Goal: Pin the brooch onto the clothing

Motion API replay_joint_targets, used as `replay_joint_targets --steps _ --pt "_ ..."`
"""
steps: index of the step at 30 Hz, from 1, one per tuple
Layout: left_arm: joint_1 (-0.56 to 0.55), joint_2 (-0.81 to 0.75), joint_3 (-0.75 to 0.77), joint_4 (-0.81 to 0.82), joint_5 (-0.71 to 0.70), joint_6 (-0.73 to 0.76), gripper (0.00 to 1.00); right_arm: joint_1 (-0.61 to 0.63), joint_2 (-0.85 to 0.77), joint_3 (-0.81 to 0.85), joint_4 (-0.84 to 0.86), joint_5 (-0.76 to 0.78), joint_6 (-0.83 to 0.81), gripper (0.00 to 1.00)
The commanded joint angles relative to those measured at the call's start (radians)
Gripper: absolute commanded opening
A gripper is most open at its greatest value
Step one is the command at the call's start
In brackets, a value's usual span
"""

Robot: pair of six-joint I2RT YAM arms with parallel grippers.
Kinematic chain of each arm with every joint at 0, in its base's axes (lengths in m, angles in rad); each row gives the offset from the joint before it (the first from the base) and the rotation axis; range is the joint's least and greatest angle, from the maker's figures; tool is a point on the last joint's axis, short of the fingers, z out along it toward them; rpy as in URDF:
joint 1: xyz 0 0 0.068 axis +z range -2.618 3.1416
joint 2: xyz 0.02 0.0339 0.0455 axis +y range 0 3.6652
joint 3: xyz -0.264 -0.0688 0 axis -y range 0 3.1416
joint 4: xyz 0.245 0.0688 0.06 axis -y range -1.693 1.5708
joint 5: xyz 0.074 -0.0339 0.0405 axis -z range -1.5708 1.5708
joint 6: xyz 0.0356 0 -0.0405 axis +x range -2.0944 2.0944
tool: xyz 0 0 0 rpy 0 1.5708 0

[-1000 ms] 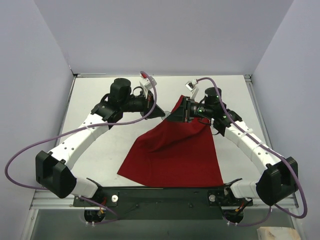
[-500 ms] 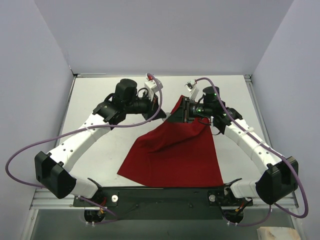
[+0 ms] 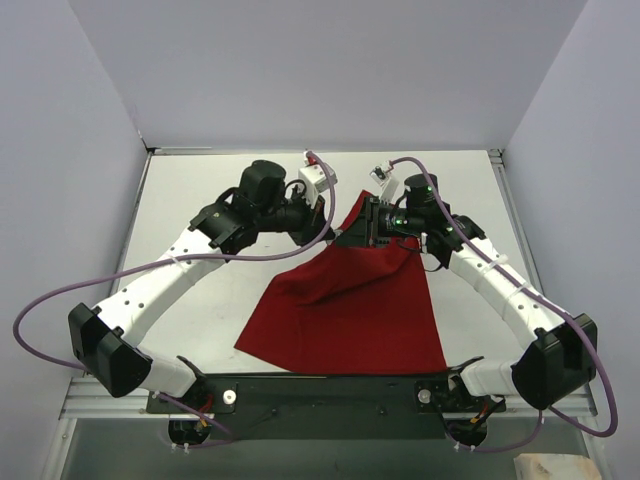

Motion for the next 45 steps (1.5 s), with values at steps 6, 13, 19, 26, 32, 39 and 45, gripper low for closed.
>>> replay_joint_targets --steps 6,13,19,26,32,39,45 --pt "-0.112 -0.044 0.078 0.086 0.185 -0.039 0.00 0.019 0.004 0.023 0.079 0.135 0.028 0.00" --pt "-0.115 -0.075 0.053 0.089 0.150 -0.034 0.00 0.018 -0.007 0.015 0.079 0.150 0.029 0.00" --pt "-0.106 -0.152 -0.037 0.146 0.053 -0.045 0.00 0.015 -0.032 -0.006 0.079 0.167 0.026 0.00" --pt "-0.065 -0.227 -0.132 0.203 -0.039 -0.078 0.00 0.011 -0.064 -0.049 0.142 0.141 0.025 0.00" --pt "-0.028 -0.248 -0.178 0.220 -0.071 -0.098 0.00 0.010 -0.114 -0.086 0.211 0.127 0.014 0.07" --pt "-0.008 -0.249 -0.194 0.232 -0.057 -0.109 0.00 0.011 -0.196 -0.137 0.301 0.131 0.000 0.35" --pt "-0.002 -0.242 -0.194 0.240 -0.050 -0.112 0.00 0.013 -0.216 -0.146 0.307 0.131 -0.014 0.63"
